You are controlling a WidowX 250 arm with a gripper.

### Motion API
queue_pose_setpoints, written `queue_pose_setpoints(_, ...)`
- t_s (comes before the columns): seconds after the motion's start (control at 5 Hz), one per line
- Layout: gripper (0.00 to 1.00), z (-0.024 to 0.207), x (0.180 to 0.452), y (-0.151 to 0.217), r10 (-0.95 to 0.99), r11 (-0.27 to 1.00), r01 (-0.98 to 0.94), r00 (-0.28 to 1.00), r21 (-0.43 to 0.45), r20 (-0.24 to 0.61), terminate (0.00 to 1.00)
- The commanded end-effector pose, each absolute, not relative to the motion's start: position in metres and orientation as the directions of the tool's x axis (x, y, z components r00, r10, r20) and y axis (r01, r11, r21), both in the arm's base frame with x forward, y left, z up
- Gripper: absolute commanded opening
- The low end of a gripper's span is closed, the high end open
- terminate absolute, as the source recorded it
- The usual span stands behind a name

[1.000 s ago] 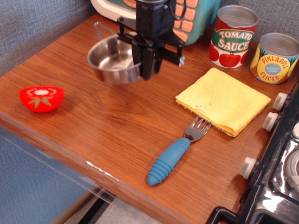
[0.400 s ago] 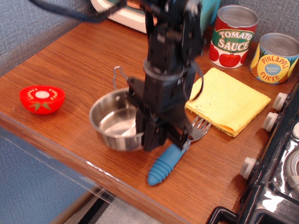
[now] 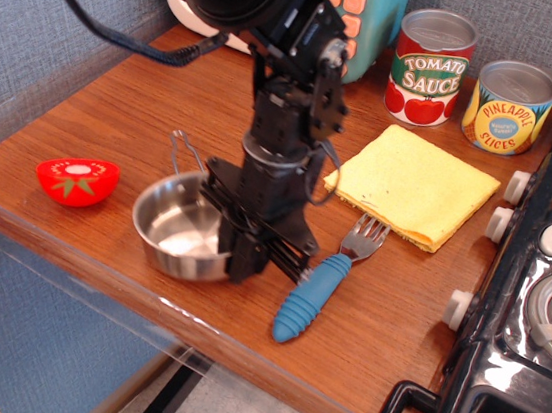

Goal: Pull the vessel from left corner and keep it on center

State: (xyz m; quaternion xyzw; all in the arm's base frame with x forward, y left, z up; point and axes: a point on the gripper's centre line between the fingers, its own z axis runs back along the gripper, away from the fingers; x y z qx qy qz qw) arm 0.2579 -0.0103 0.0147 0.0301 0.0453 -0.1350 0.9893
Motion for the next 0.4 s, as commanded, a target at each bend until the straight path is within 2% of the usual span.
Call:
queue_pose_setpoints(0.0, 0.0, 0.0071, 0.2556, 0.0047, -0.268, 0.96, 0.276, 0.954, 0.051, -0.136, 0.0)
queue_pose_setpoints(0.2, 0.0, 0.007, 0.25, -0.0019, -0.314, 0.948, 0.319, 0.94, 0.014, -0.131, 0.0)
